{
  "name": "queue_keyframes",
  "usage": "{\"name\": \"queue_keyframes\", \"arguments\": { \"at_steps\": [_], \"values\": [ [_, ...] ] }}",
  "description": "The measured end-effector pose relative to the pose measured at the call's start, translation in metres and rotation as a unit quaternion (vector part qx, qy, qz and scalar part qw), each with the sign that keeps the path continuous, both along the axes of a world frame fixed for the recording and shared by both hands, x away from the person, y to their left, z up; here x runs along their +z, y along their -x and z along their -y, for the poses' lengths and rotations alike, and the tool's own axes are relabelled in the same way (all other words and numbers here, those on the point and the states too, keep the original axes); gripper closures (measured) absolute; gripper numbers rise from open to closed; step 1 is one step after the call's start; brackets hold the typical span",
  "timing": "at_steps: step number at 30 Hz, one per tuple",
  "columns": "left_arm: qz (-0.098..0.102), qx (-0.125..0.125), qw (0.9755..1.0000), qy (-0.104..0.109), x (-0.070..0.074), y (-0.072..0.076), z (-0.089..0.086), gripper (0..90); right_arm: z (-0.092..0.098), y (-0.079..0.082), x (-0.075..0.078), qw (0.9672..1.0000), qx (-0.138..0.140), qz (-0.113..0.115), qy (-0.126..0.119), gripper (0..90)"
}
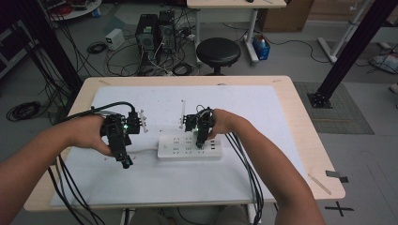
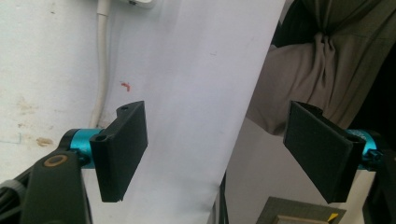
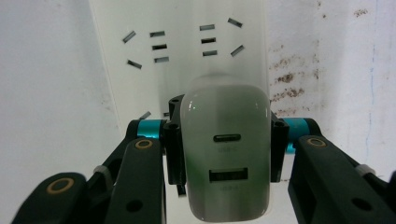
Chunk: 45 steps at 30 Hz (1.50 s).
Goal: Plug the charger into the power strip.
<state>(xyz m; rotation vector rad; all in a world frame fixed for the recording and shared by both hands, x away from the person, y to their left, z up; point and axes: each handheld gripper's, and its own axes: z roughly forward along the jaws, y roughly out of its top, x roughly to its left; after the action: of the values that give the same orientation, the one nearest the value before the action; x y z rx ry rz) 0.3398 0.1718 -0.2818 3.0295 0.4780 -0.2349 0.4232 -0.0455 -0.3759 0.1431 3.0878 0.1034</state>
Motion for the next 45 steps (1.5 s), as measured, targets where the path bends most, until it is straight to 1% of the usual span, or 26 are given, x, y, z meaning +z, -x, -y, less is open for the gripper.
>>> {"name": "queue_keyframes", "arguments": {
  "at_steps": [1,3,4,6,7,8,11,13,14,15,16,18,19,21,22,24,26,27,29,30,33,35,39,41,42,45],
  "values": [
    [0.000,-0.001,1.0000,0.000,0.000,-0.001,0.001,21.9,-0.001,0.001,0.000,1.0000,0.007,0.004,0.003,61.0],
    [0.001,0.000,1.0000,0.001,0.000,-0.002,0.002,21.9,-0.002,0.002,0.000,0.9999,-0.001,0.005,0.011,60.0],
    [0.002,-0.002,1.0000,0.000,-0.001,-0.002,0.003,21.9,-0.003,0.001,0.000,0.9999,0.000,0.004,0.012,56.5],
    [0.001,-0.006,1.0000,-0.001,-0.002,-0.003,0.005,21.9,-0.006,0.002,0.001,0.9999,0.003,-0.014,0.006,43.5],
    [0.000,-0.006,1.0000,-0.001,-0.002,-0.003,0.005,21.9,-0.009,0.003,0.002,0.9997,-0.001,-0.022,0.006,37.9],
    [0.001,-0.007,1.0000,0.000,-0.003,-0.003,0.006,21.9,-0.011,0.003,0.002,0.9997,0.005,-0.021,0.007,33.6],
    [0.000,-0.005,1.0000,0.000,-0.003,-0.003,0.006,21.9,-0.014,0.003,0.002,0.9995,-0.003,-0.031,0.004,25.0],
    [-0.001,-0.008,1.0000,0.000,-0.003,-0.003,0.005,21.9,-0.014,0.003,0.003,0.9994,-0.005,-0.036,0.001,24.3],
    [0.001,-0.001,1.0000,0.004,-0.003,-0.003,0.004,21.9,-0.013,0.003,0.005,0.9992,-0.010,-0.040,-0.002,21.3],
    [0.000,-0.004,1.0000,0.002,-0.003,-0.003,0.003,21.9,-0.013,0.003,0.006,0.9990,-0.017,-0.041,0.000,21.3],
    [0.001,-0.005,1.0000,0.001,-0.002,-0.004,0.002,21.9,-0.012,0.002,0.007,0.9991,-0.013,-0.040,0.002,21.2],
    [0.004,0.004,1.0000,0.006,-0.002,-0.003,0.001,21.9,-0.010,0.002,0.009,0.9988,-0.014,-0.048,0.001,17.7],
    [0.003,-0.001,1.0000,0.004,-0.001,-0.003,0.000,21.9,-0.009,0.002,0.011,0.9987,-0.012,-0.048,-0.005,17.7],
    [0.006,0.006,0.9999,0.008,-0.001,-0.002,0.000,21.9,-0.008,0.004,0.015,0.9989,-0.016,-0.045,-0.004,17.7],
    [0.004,0.001,1.0000,0.005,-0.001,-0.003,-0.001,21.9,-0.008,0.006,0.017,0.9989,-0.018,-0.044,-0.001,17.7],
    [0.002,0.003,1.0000,0.006,-0.001,-0.003,-0.001,21.9,-0.006,0.009,0.023,0.9989,-0.019,-0.043,0.001,17.6],
    [0.003,0.006,1.0000,0.005,-0.001,-0.003,-0.002,21.9,-0.004,0.012,0.031,0.9988,-0.019,-0.045,-0.001,12.6],
    [0.002,0.005,1.0000,0.005,0.000,-0.003,-0.002,21.9,-0.002,0.014,0.034,0.9988,-0.019,-0.045,-0.003,12.4],
    [0.003,0.004,1.0000,0.005,0.001,-0.004,-0.002,21.9,0.002,0.018,0.043,0.9990,-0.024,-0.038,-0.007,12.4],
    [0.004,0.006,1.0000,0.006,0.001,-0.004,-0.002,21.9,0.005,0.020,0.047,0.9991,-0.021,-0.034,-0.011,12.4],
    [0.004,0.007,0.9999,0.006,0.004,-0.004,0.000,21.9,0.011,0.029,0.058,0.9993,-0.024,-0.027,-0.006,12.4],
    [0.006,0.011,0.9999,0.011,0.005,-0.003,0.001,21.9,0.017,0.032,0.064,0.9994,-0.028,-0.017,-0.012,12.4],
    [0.007,0.009,0.9998,0.013,0.007,-0.003,0.003,21.9,0.029,0.042,0.077,0.9988,-0.046,-0.005,-0.017,12.4],
    [0.008,0.007,0.9999,0.012,0.010,-0.004,0.003,21.9,0.033,0.043,0.080,0.9987,-0.048,-0.002,-0.017,12.4],
    [0.009,0.012,0.9998,0.016,0.011,-0.004,0.003,21.9,0.038,0.046,0.085,0.9983,-0.056,0.001,-0.017,12.4],
    [0.012,0.010,0.9996,0.023,0.015,-0.005,0.004,21.9,0.048,0.053,0.095,0.9975,-0.068,0.007,-0.014,12.4]
  ]
}}
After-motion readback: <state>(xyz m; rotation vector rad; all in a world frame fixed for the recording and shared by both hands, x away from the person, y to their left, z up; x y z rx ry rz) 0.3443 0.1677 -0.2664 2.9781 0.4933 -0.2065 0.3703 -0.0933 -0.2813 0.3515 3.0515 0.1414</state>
